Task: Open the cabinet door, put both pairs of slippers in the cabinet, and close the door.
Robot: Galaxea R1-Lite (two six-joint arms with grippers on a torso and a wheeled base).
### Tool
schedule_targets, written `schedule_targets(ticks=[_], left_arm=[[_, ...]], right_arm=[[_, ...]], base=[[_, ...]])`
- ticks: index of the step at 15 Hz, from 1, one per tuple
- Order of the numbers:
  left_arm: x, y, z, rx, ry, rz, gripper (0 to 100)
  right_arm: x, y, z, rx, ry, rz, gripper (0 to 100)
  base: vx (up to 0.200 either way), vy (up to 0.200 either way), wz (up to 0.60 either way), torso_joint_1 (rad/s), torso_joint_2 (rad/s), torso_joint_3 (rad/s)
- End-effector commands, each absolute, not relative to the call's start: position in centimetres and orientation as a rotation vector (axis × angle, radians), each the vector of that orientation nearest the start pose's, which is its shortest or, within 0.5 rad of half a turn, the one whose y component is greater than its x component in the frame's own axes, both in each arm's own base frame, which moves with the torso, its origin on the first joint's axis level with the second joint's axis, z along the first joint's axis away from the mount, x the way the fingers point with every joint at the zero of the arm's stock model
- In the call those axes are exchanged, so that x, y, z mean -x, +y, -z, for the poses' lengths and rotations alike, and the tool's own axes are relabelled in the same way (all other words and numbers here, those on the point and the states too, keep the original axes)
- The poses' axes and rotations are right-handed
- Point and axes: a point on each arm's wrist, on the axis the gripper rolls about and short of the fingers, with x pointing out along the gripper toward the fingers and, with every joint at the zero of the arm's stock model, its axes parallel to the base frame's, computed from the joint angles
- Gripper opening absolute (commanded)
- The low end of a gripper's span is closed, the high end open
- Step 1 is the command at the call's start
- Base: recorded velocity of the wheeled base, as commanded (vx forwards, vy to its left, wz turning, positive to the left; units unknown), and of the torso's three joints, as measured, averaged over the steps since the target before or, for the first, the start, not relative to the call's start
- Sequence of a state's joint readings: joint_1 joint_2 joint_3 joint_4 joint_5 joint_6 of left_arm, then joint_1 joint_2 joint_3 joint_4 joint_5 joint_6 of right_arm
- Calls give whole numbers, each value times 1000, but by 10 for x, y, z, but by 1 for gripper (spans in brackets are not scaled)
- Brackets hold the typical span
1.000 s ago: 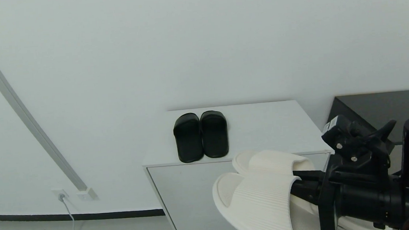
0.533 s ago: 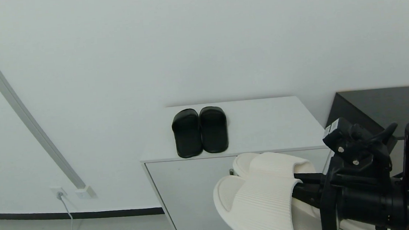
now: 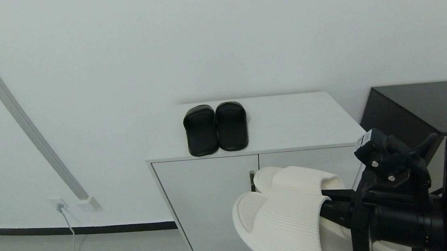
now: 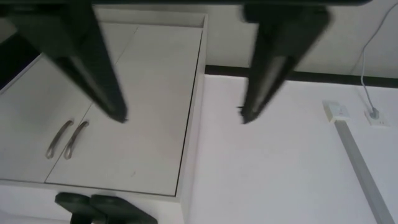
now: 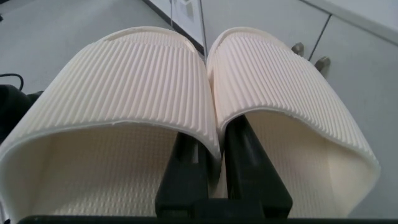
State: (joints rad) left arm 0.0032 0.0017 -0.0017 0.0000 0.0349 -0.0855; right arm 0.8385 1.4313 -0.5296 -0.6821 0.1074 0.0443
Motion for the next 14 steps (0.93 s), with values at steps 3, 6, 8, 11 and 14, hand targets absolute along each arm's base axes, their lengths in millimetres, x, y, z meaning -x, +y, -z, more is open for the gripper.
schedule_targets(ticks=[3, 6, 8, 11, 14], left_arm=[[23, 1, -76, 86, -2, -40, 100], [23, 1, -76, 86, -2, -40, 100], [23, 1, -76, 86, -2, -40, 100], [23, 1, -76, 86, -2, -40, 100], [23, 1, -76, 86, -2, -38, 100]], right_arm=[[-142, 171, -187, 42, 220, -961, 0], [-139, 171, -186, 68, 212, -976, 0], [-138, 171, -184, 69, 220, -977, 0], [-139, 171, -184, 69, 221, -976, 0], [-141, 173, -179, 76, 241, -976, 0]], base=[[0, 0, 0, -233, 553, 328], [0, 0, 0, -214, 543, 323], [0, 0, 0, -198, 525, 310], [0, 0, 0, -185, 509, 312], [0, 0, 0, -167, 484, 326]])
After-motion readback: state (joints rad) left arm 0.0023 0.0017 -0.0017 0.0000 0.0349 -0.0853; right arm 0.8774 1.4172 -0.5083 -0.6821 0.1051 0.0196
